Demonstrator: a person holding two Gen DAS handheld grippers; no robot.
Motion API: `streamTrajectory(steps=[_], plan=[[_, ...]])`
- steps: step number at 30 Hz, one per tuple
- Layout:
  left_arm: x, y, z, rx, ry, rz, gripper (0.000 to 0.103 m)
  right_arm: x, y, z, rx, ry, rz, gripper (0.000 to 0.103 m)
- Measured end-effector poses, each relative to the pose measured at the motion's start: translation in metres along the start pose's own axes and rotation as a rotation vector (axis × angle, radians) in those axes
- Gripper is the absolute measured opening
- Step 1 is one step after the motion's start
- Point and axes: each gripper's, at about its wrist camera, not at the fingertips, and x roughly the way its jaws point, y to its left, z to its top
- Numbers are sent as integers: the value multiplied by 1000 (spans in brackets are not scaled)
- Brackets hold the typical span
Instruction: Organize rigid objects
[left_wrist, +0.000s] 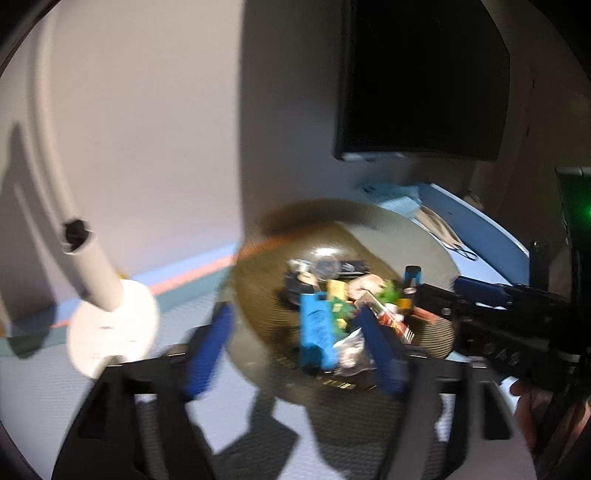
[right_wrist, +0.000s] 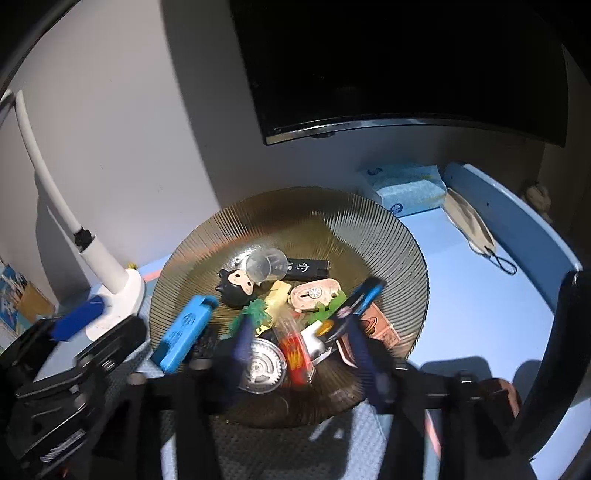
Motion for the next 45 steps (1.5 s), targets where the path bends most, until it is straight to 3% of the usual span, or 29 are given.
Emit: streamTrajectory(steps=[7,10,12,14,19,24,29,45], plan=[[-54,59,-45,-98,6,108,86,-20,37,-22,-57,16,93,58],[-82,90,-80,-121,28,223,93,-30,68,-37,-111,15,138,59],[-104,114,-110,-148,40,310,101,-32,93,-53,-150,33,176,66],[-120,136,-134,-195,54,365,102,-27,115,-70,-176,58,207,84],[-136,187,-190,-339,133,471,102,1,171,-115,-254,153,254,85],[-133,214,-216,-472,183,445,102,16,206,-150,-397,142,181,85],[-118,219,-224,-513,230,382,102,32,203,-161,-407,164,124,85],[-109,208,-224,-434,264,425,102,31,190,-156,-350,136,139,85]])
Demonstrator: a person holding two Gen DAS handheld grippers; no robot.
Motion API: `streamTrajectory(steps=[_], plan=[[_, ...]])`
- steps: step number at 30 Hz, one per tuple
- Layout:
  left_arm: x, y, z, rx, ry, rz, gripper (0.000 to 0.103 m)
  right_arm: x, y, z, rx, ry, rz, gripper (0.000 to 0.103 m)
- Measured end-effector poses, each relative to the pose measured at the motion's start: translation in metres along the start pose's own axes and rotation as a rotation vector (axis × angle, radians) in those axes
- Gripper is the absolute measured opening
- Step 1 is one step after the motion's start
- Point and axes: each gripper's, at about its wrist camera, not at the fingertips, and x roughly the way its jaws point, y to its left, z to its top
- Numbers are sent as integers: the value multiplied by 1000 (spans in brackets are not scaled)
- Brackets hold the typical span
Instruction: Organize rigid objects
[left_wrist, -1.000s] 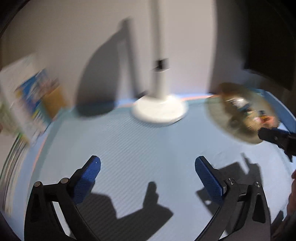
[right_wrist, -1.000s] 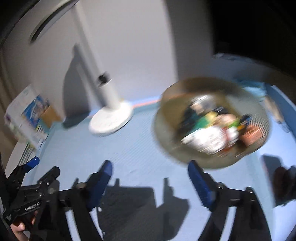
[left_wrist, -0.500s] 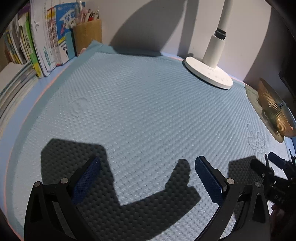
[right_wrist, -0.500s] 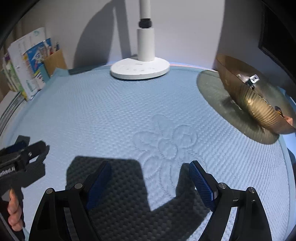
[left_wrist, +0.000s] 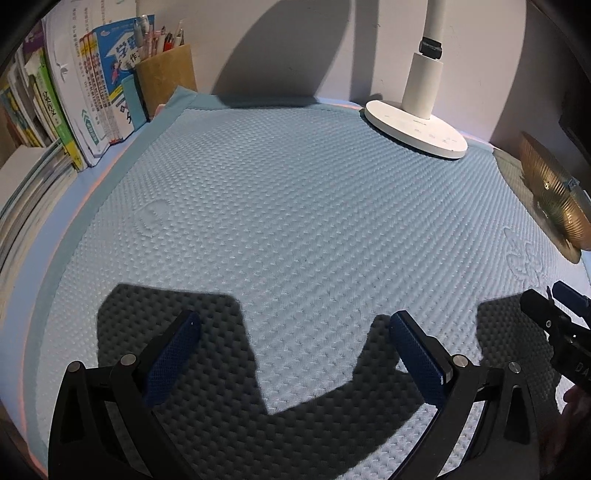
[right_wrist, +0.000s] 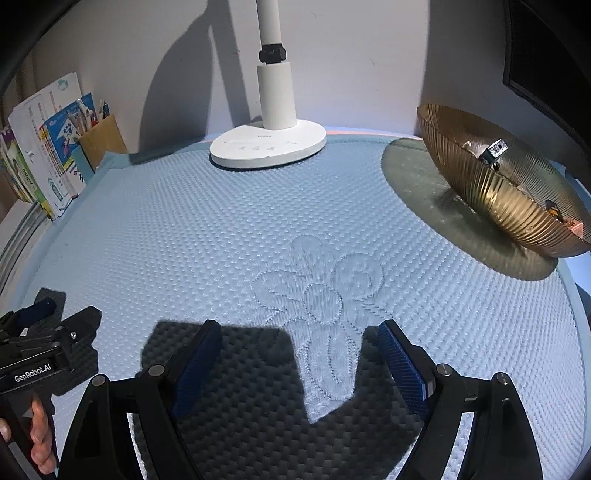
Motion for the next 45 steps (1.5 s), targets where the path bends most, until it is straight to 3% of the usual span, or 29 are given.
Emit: streamTrajectory(steps=[32,39,45], plan=[[-1,-2,-1,3,0,4,102,-5,3,-1,-1,-28,-15,85],[-15,-7,-5,24,-76,2,102,-5,2,-1,-2,-28,-14,85],[-14,-13,-5,58,-75,17,102,-5,1,0,-2,-27,-14,85]])
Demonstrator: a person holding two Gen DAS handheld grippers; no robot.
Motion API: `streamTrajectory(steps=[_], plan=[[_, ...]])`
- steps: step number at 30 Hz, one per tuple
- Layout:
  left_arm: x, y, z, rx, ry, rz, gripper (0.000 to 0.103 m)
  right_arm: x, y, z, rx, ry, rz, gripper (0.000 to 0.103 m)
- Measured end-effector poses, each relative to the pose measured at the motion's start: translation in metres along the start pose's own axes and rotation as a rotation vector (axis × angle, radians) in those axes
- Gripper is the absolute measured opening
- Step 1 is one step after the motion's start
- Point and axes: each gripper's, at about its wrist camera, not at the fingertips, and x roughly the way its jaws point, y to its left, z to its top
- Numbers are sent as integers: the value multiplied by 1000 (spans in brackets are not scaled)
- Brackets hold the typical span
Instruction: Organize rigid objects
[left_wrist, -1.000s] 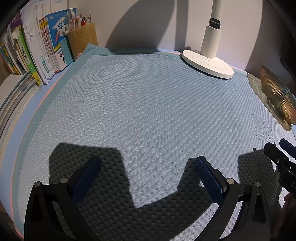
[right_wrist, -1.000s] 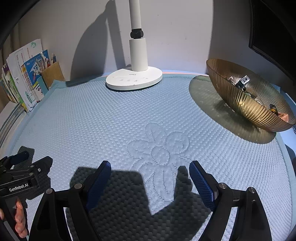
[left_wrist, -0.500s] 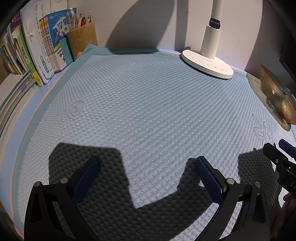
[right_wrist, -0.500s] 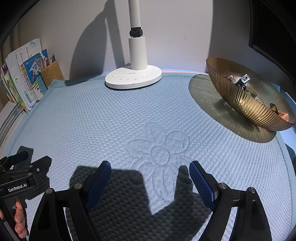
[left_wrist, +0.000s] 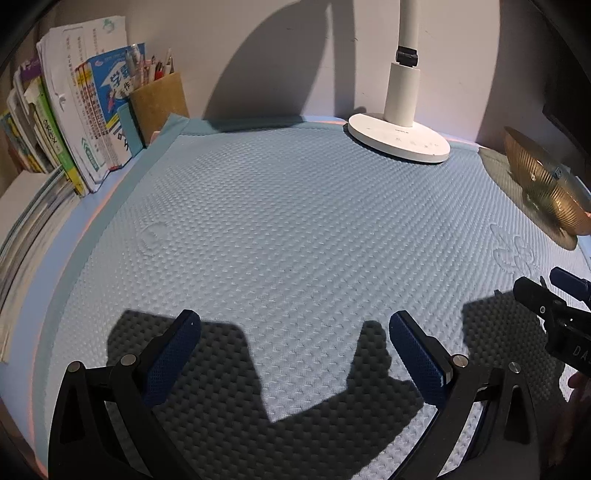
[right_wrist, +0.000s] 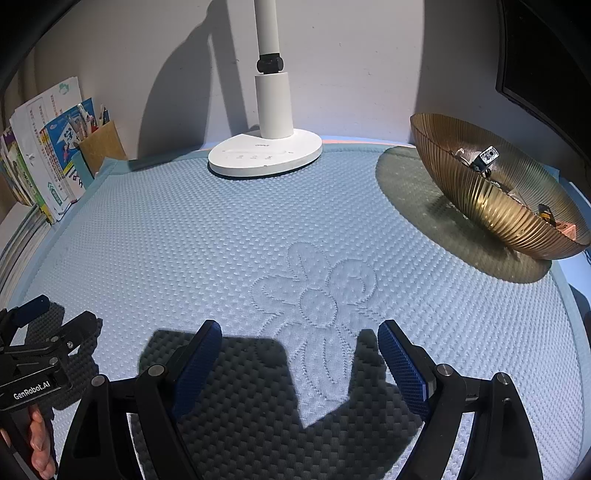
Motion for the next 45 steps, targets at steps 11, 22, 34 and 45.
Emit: streamTrajectory(steps=[11,22,34,45], plan=[[2,1,1,-8,10,-8,102,2,-4,0,1,5,3,85],[6,3,3,-14,35,-14,102,3,-6,-1,1,14,6,85],[8,2,2,-12,57,-13,102,3,-7,-1,7,18,8,85],[8,1,3,-3,53,-13,102,3,-6,-1,8,18,6,85]])
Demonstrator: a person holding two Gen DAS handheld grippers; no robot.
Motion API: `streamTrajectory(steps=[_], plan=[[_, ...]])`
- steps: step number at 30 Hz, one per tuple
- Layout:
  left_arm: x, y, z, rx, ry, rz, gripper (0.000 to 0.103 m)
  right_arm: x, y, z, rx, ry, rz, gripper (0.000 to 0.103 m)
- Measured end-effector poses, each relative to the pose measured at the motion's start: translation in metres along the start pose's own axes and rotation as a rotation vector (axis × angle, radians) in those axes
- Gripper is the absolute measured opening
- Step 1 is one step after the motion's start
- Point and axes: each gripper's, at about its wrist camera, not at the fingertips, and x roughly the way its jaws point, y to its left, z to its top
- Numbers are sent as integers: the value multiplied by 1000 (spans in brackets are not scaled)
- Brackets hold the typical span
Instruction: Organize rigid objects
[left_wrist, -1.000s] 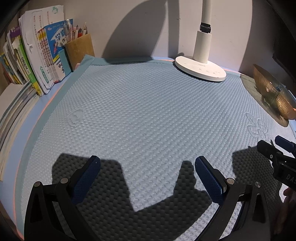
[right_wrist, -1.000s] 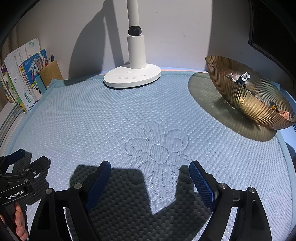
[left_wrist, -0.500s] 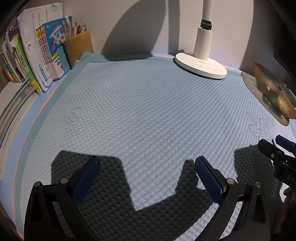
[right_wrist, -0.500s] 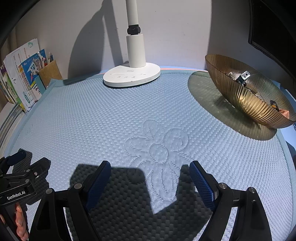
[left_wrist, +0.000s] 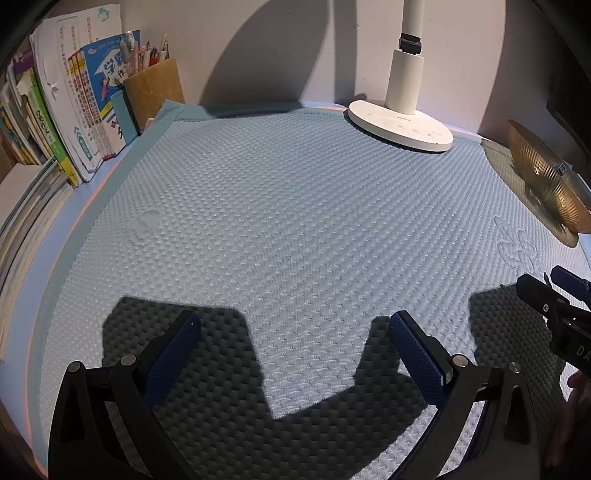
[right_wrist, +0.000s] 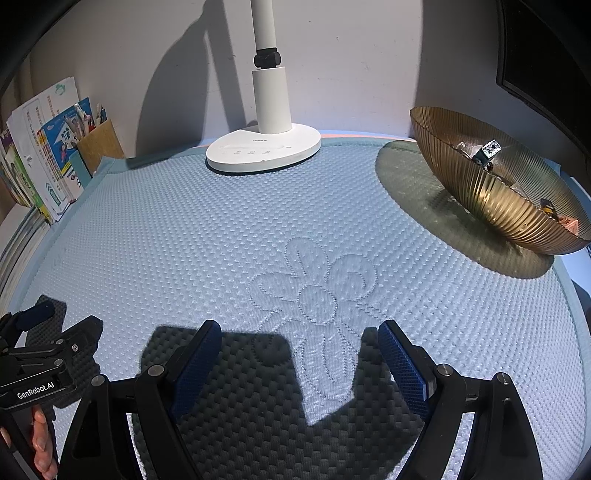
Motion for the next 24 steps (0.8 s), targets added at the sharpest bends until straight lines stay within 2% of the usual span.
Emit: streamTrajectory(steps=[20,24], plan=[[3,1,1,2,14,-2,102,-1,3,0,-3,5,-6,85],[4,2,2,0,22,-3,102,4,4,1,-11,29,-11,85]])
